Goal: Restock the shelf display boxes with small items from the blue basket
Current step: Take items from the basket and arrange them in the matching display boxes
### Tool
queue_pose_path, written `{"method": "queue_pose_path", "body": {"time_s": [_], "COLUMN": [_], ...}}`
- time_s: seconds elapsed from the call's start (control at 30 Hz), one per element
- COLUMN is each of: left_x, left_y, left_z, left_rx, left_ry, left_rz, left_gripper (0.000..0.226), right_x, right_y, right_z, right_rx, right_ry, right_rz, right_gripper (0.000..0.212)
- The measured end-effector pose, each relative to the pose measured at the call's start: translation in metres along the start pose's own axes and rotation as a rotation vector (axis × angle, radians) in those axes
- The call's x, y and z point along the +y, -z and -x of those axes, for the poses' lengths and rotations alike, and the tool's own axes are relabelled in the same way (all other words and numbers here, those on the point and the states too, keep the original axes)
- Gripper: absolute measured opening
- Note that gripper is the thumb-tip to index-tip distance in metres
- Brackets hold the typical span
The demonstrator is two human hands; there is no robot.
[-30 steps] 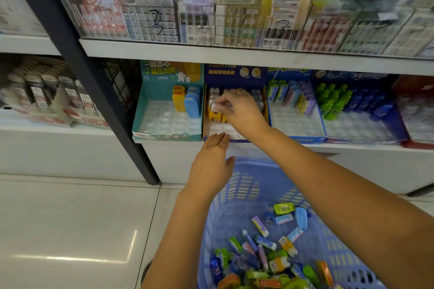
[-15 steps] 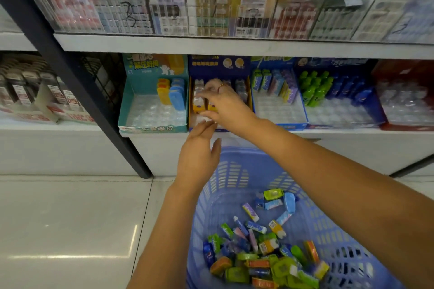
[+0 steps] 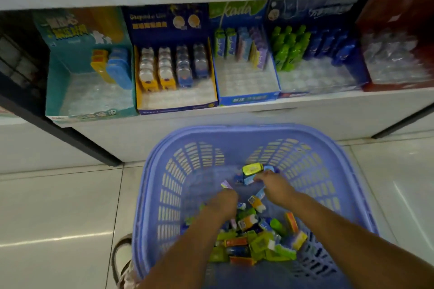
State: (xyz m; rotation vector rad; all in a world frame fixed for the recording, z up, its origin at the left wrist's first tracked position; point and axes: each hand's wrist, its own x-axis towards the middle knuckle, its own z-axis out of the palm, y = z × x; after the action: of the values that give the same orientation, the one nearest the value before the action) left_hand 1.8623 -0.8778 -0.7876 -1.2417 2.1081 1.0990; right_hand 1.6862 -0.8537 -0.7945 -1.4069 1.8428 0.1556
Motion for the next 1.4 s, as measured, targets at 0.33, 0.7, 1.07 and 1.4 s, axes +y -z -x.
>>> {"method": "queue_pose_path", "body": {"time_s": [0.33, 0.7, 1.07, 1.4], "left_x": [-0.008, -0.018, 0.051, 0.116], "left_y": [-0.038, -0.006, 0.088, 0.132], "left_z": [-0.035, -0.028, 0.053, 0.104], "left_rx": [0.121, 0.193, 0.283, 0.494], "left_ry": [-0.048, 0.058, -0.147, -0.495], "left_rz": [-0.32, 0.277, 1.563, 1.517], "left_gripper": [0.045, 0.028, 0.028, 0.037], "right_x": [-0.015, -0.017, -0.051, -0.076], "right_y": [-0.035, 0.0, 0.096, 0.147], "right_z": [-0.052, -0.033, 0.069, 0.123], "right_rx": [0.17, 0.178, 0.222, 0.56], "right_ry": [0.379, 0.133, 0.455, 0.538], "right_rz": [0.498, -0.164, -1.095, -1.28], "right_gripper": [0.048, 0.036, 0.025, 0.024]}}
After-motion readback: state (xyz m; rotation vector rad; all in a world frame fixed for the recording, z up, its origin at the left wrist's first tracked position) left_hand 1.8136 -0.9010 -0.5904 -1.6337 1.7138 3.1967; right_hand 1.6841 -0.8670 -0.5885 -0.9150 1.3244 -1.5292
